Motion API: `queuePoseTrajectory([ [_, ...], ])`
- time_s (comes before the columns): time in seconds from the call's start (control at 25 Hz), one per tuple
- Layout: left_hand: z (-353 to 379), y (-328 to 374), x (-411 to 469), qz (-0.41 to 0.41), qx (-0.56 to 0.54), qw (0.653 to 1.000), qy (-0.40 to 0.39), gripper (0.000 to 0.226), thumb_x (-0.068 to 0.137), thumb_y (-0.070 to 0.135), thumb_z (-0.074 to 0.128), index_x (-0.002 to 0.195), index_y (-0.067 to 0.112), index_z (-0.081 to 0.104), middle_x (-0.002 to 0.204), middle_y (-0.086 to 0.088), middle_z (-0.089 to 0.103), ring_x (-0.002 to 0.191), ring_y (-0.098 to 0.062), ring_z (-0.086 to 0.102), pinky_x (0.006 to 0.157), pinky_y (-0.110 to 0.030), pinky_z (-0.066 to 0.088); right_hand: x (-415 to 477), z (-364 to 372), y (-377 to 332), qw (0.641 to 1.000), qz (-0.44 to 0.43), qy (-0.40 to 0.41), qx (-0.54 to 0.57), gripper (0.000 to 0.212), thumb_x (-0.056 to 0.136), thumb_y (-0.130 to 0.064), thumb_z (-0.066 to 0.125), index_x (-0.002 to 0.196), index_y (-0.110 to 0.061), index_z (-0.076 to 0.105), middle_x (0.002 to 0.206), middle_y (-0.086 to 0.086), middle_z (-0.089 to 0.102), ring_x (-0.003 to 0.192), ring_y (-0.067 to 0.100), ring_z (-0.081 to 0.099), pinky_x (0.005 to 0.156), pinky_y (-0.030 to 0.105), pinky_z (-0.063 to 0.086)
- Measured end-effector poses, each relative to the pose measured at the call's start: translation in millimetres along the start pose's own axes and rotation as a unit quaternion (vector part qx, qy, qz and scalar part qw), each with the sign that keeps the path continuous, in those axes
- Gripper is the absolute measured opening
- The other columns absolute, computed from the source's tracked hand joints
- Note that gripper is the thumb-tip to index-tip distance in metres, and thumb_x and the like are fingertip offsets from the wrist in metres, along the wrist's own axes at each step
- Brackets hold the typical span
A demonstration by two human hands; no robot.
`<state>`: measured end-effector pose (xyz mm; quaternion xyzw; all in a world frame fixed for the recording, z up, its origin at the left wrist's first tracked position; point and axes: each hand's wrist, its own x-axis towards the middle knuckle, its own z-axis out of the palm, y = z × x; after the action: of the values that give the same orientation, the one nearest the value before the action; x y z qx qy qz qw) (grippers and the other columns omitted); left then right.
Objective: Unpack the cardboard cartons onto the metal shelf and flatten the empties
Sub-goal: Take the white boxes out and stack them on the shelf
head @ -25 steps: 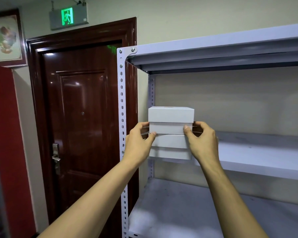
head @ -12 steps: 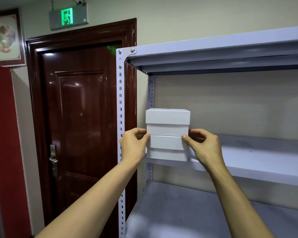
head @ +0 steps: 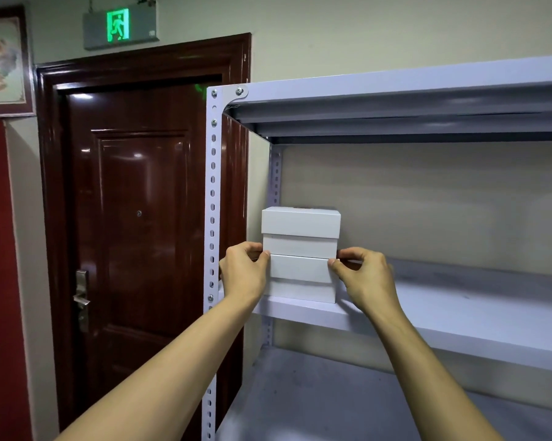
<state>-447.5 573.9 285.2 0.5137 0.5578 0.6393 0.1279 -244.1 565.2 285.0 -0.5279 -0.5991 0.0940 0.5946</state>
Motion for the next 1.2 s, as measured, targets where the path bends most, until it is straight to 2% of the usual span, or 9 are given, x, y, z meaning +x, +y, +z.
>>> queuePoseTrajectory([
  [0.08, 6.8, -3.5, 7.2, -0.008, -0.002, 1.0, 0.002, 0.016, 0.093, 0.021, 0.069, 0.107, 0.015, 0.075, 0.097, 0.002, 0.075, 0.098, -0.016, 0.067, 0.082, -0.024, 0.044, 12.1, 5.5, 2.2, 1.0, 0.004, -0.014, -0.014, 0.014, 0.088, -0.023, 0.077, 0.099, -0.014, 0.076, 0.082, -0.013, 0.067, 0.078, -0.006, 0.061, 0.07, 0.014, 0.046],
  [0.16, 13.2, -7.1, 14.9, -0.015, 0.001, 1.0, 0.008, 0.015, 0.092, 0.022, 0.07, 0.106, 0.017, 0.075, 0.097, 0.003, 0.076, 0.098, -0.017, 0.067, 0.088, -0.032, 0.051, 24.0, 13.4, 4.9, 0.999, 0.005, -0.022, -0.029, 0.015, 0.088, -0.022, 0.077, 0.099, -0.013, 0.076, 0.083, -0.009, 0.069, 0.078, 0.003, 0.063, 0.074, 0.021, 0.047],
  [0.28, 20.2, -9.3, 26.4, -0.031, 0.021, 0.999, 0.019, 0.015, 0.092, 0.024, 0.069, 0.105, 0.021, 0.075, 0.098, 0.003, 0.076, 0.103, -0.022, 0.066, 0.095, -0.042, 0.051, 41.3, 24.1, 7.9, 0.998, 0.015, -0.036, -0.039, 0.015, 0.085, -0.023, 0.078, 0.098, -0.014, 0.076, 0.083, -0.006, 0.071, 0.081, 0.01, 0.066, 0.075, 0.022, 0.046],
  [0.4, 26.4, -10.8, 39.7, -0.052, 0.037, 0.998, 0.027, 0.017, 0.093, 0.024, 0.067, 0.108, 0.021, 0.075, 0.104, 0.001, 0.075, 0.109, -0.025, 0.064, 0.094, -0.038, 0.048, 58.4, 35.0, 7.9, 0.996, 0.007, -0.058, -0.068, 0.012, 0.084, -0.022, 0.079, 0.093, -0.015, 0.077, 0.077, -0.007, 0.069, 0.082, 0.013, 0.066, 0.074, 0.02, 0.042],
  [0.52, 37.7, -9.5, 51.4, -0.072, 0.056, 0.995, 0.033, 0.017, 0.096, 0.02, 0.061, 0.108, 0.021, 0.074, 0.106, -0.002, 0.074, 0.109, -0.028, 0.062, 0.08, -0.032, 0.041, 74.2, 46.1, 10.3, 0.994, 0.001, -0.067, -0.088, 0.012, 0.087, -0.02, 0.077, 0.094, -0.011, 0.077, 0.079, -0.001, 0.068, 0.084, 0.017, 0.064, 0.073, 0.02, 0.04],
  [0.64, 51.6, -7.5, 61.7, -0.094, 0.064, 0.993, 0.033, 0.022, 0.097, 0.014, 0.057, 0.111, 0.019, 0.072, 0.109, -0.006, 0.072, 0.108, -0.03, 0.061, 0.077, -0.03, 0.036, 88.5, 55.4, 14.7, 0.992, 0.007, -0.079, -0.102, 0.012, 0.088, -0.018, 0.075, 0.094, -0.009, 0.077, 0.084, 0.004, 0.071, 0.087, 0.021, 0.066, 0.072, 0.021, 0.04],
  [0.8, 66.7, -6.5, 73.3, -0.117, 0.074, 0.99, 0.024, 0.023, 0.095, 0.009, 0.053, 0.107, 0.015, 0.071, 0.107, -0.009, 0.071, 0.089, -0.027, 0.055, 0.073, -0.031, 0.036, 106.3, 65.9, 18.9, 0.987, 0.014, -0.096, -0.128, 0.011, 0.086, -0.015, 0.072, 0.09, -0.005, 0.075, 0.089, 0.01, 0.074, 0.089, 0.029, 0.067, 0.069, 0.027, 0.046],
  [1.0, 79.0, -6.3, 84.8, -0.117, 0.081, 0.99, -0.002, 0.03, 0.096, 0.009, 0.053, 0.123, 0.009, 0.065, 0.123, -0.013, 0.065, 0.115, -0.034, 0.059, 0.082, -0.033, 0.041, 120.0, 74.3, 22.2, 0.987, 0.026, -0.095, -0.125, 0.012, 0.085, -0.013, 0.071, 0.093, -0.005, 0.076, 0.091, 0.008, 0.073, 0.09, 0.026, 0.067, 0.075, 0.026, 0.051],
  [1.2, 88.8, -10.9, 93.9, -0.1, 0.069, 0.992, -0.026, 0.041, 0.096, 0.016, 0.056, 0.136, 0.009, 0.05, 0.134, -0.016, 0.045, 0.114, -0.038, 0.056, 0.083, -0.034, 0.038, 136.6, 86.8, 26.7, 0.984, 0.019, -0.105, -0.142, 0.027, 0.086, -0.014, 0.071, 0.112, -0.008, 0.067, 0.107, 0.012, 0.071, 0.1, 0.03, 0.066, 0.083, 0.029, 0.053],
])
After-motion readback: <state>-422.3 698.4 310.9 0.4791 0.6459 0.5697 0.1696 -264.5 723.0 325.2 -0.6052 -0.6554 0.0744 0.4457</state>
